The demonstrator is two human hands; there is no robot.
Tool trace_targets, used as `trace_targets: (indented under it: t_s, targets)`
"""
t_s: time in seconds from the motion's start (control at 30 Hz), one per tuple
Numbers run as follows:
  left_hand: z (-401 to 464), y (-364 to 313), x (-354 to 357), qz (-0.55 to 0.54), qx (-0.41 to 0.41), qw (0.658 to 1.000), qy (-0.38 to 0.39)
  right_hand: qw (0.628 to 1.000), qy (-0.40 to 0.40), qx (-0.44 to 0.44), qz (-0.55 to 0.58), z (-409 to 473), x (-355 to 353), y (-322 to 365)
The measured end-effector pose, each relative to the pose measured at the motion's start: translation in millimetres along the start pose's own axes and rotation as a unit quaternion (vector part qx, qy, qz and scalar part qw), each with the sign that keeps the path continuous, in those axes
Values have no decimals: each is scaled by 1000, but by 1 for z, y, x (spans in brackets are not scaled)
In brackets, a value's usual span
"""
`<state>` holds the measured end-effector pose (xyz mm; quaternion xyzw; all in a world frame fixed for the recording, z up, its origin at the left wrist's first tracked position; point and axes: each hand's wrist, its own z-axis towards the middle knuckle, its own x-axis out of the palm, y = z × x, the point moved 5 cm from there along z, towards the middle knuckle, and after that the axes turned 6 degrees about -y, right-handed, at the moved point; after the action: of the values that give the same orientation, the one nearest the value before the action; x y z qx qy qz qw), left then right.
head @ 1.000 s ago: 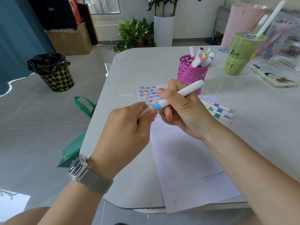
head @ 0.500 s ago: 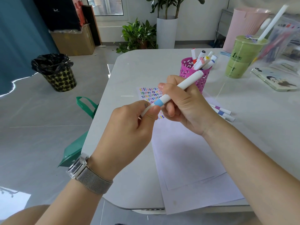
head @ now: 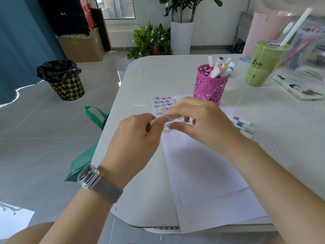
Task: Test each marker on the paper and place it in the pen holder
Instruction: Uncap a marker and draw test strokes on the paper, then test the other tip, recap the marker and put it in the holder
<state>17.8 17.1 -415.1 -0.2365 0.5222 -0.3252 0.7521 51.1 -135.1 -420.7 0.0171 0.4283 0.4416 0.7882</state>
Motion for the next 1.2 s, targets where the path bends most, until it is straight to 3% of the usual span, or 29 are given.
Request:
trace_targets:
  t_s: [0.13, 0.23, 0.37, 0.47, 0.6, 0.73, 0.9, 1.2]
  targets:
    - [-1, -4, 2, -18, 11, 1000, 7, 999, -36, -11, -5, 7, -5, 2]
    - [0, -2, 3, -27, 10, 1000, 10, 991, -111, 63, 34, 11, -25, -5]
    - [-4, 0, 7, 36, 73, 997, -2, 927, -296, 146, 177, 14, -62, -29]
    - [-6, 0, 11, 59, 86, 995, -1, 895, -363, 166, 197, 11, -82, -46]
    - [-6, -1, 13, 57, 88, 995, -1, 908, -345, 179, 155, 10, -89, -57]
    - [-7, -2, 14, 60, 88, 994, 3, 944, -269, 184, 53, 16, -83, -64]
    - [-8, -1, 15, 64, 90, 994, 7, 948, -191, 254, 12, 16, -66, -78]
    - [-8, 1, 14, 63, 90, 994, 8, 927, -310, 210, -18, 13, -85, -64]
